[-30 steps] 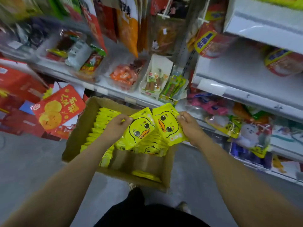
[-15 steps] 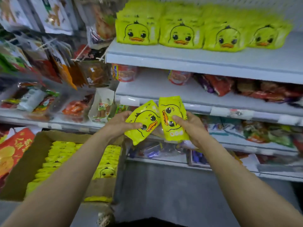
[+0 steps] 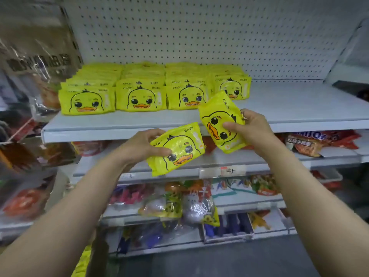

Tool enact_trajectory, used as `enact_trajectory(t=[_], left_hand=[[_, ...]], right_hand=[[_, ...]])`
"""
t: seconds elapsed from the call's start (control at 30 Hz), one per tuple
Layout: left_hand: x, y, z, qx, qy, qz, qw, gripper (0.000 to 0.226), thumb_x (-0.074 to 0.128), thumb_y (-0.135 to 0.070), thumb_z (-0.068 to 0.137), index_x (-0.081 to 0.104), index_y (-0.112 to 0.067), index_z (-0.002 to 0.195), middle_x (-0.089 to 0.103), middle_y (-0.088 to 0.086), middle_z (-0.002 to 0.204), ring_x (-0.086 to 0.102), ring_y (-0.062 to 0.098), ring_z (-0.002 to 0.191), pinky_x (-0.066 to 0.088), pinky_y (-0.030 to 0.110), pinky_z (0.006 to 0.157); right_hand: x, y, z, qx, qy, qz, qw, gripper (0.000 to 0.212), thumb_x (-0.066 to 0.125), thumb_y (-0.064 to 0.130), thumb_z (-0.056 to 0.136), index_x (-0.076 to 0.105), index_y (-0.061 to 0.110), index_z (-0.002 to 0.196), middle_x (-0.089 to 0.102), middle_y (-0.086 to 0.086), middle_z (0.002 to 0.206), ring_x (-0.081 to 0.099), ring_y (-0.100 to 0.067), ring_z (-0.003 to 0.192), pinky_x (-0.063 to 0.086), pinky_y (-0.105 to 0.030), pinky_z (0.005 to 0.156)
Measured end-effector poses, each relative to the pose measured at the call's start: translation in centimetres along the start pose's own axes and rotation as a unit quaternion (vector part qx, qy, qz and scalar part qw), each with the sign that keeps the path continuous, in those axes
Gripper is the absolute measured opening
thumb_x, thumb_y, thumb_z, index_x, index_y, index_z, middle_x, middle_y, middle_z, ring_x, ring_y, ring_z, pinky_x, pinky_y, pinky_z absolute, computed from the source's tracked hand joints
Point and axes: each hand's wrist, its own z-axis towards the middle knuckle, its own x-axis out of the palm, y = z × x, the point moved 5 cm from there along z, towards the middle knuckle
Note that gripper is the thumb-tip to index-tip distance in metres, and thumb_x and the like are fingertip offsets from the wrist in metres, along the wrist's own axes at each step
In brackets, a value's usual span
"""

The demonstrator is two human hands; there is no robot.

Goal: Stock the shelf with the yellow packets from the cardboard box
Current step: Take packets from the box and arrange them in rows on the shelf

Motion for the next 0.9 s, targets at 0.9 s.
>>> enact_trajectory(t=[0.9], left_hand=[[5.2,-10.1,18.0,0.028,0.058,0.118,0.991,0.035,0.085,-0.013,0.071,0.065,-0.016,0.099,0.069,-0.017,0.102,0.057,-0.017,0.100,0.044,0.019,0.091]], right_hand=[[-6.1,3.0,23.8,-0.103,0.127,-0.507,0.846,0.080,0.084,0.044,0.071,0.049,0.027,0.141,0.053,0.001,0.140,0.048,-0.021,0.129,0.036,-0.024,0.095]])
